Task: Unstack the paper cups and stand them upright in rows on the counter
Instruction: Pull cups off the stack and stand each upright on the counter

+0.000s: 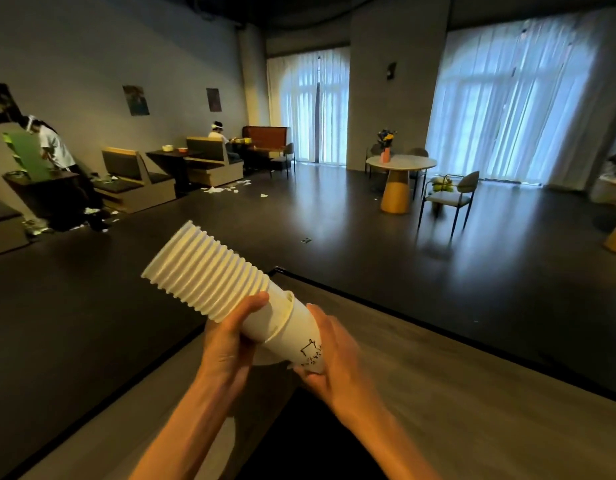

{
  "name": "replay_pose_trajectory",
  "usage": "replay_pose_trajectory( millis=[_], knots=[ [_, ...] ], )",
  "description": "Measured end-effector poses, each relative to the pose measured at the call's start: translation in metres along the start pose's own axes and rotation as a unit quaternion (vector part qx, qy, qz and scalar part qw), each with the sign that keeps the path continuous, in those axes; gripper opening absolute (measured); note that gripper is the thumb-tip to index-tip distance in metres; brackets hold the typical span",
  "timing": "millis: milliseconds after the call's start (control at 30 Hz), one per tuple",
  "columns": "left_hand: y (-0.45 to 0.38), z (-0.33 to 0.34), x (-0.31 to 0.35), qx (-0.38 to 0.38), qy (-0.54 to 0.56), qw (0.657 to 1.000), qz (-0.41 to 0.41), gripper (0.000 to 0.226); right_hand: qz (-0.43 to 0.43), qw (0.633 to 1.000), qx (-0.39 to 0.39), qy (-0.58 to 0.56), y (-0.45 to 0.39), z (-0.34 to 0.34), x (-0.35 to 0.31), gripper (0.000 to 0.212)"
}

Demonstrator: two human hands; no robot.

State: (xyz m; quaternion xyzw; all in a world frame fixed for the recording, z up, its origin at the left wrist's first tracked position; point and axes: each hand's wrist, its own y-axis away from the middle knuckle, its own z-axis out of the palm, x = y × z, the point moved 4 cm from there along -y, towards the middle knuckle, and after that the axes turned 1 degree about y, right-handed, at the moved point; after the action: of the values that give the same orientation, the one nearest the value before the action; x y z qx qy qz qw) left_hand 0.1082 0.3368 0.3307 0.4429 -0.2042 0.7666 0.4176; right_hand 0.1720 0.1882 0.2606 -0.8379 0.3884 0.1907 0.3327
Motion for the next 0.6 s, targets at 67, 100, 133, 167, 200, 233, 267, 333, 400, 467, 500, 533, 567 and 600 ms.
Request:
replay_pose_trajectory(
  millis=[67, 100, 133, 167, 200, 233, 267, 333, 400, 467, 500, 533, 567, 600],
  knots=[
    [-0.028, -0.011, 0.023, 0.013, 0.049, 0.999, 0.015, 0.051, 0.054, 0.998, 0.034, -0.025, -0.017, 0.014, 0.014, 0.102],
    [-0.047, -0.020, 0.035, 0.019, 0.069, 0.997, 0.023, 0.049, 0.083, 0.994, 0.050, -0.042, -0.028, 0.023, 0.023, 0.098],
    [-0.061, -0.025, 0.048, 0.020, 0.083, 0.996, 0.039, 0.045, 0.107, 0.990, 0.069, -0.061, -0.034, 0.029, 0.031, 0.093],
    [-0.074, -0.030, 0.061, 0.016, 0.097, 0.993, 0.058, 0.040, 0.126, 0.985, 0.088, -0.082, -0.041, 0.032, 0.039, 0.089],
    [-0.091, -0.038, 0.073, 0.011, 0.110, 0.991, 0.076, 0.036, 0.146, 0.978, 0.106, -0.104, -0.051, 0.038, 0.045, 0.086],
    [-0.104, -0.042, 0.084, 0.006, 0.120, 0.989, 0.091, 0.035, 0.164, 0.970, 0.127, -0.127, -0.059, 0.040, 0.049, 0.085],
    [-0.117, -0.047, 0.091, -0.001, 0.127, 0.986, 0.103, 0.036, 0.180, 0.961, 0.148, -0.146, -0.069, 0.044, 0.053, 0.085],
    [-0.137, -0.055, 0.095, -0.012, 0.122, 0.985, 0.123, 0.040, 0.202, 0.946, 0.180, -0.177, -0.087, 0.050, 0.058, 0.087],
    [-0.150, -0.060, 0.087, -0.015, 0.099, 0.986, 0.132, 0.043, 0.215, 0.940, 0.189, -0.186, -0.104, 0.054, 0.061, 0.089],
    [-0.162, -0.068, 0.073, -0.010, 0.082, 0.987, 0.135, 0.052, 0.222, 0.944, 0.168, -0.179, -0.125, 0.058, 0.060, 0.084],
    [-0.166, -0.073, 0.066, -0.008, 0.080, 0.988, 0.136, 0.058, 0.223, 0.946, 0.158, -0.176, -0.136, 0.059, 0.059, 0.082],
    [-0.170, -0.077, 0.059, -0.004, 0.078, 0.988, 0.134, 0.063, 0.224, 0.947, 0.151, -0.175, -0.147, 0.060, 0.059, 0.081],
    [-0.174, -0.081, 0.052, 0.002, 0.071, 0.989, 0.132, 0.066, 0.223, 0.947, 0.148, -0.179, -0.156, 0.061, 0.059, 0.083],
    [-0.179, -0.086, 0.046, 0.009, 0.066, 0.989, 0.130, 0.068, 0.218, 0.948, 0.143, -0.183, -0.166, 0.063, 0.060, 0.085]
  ],
)
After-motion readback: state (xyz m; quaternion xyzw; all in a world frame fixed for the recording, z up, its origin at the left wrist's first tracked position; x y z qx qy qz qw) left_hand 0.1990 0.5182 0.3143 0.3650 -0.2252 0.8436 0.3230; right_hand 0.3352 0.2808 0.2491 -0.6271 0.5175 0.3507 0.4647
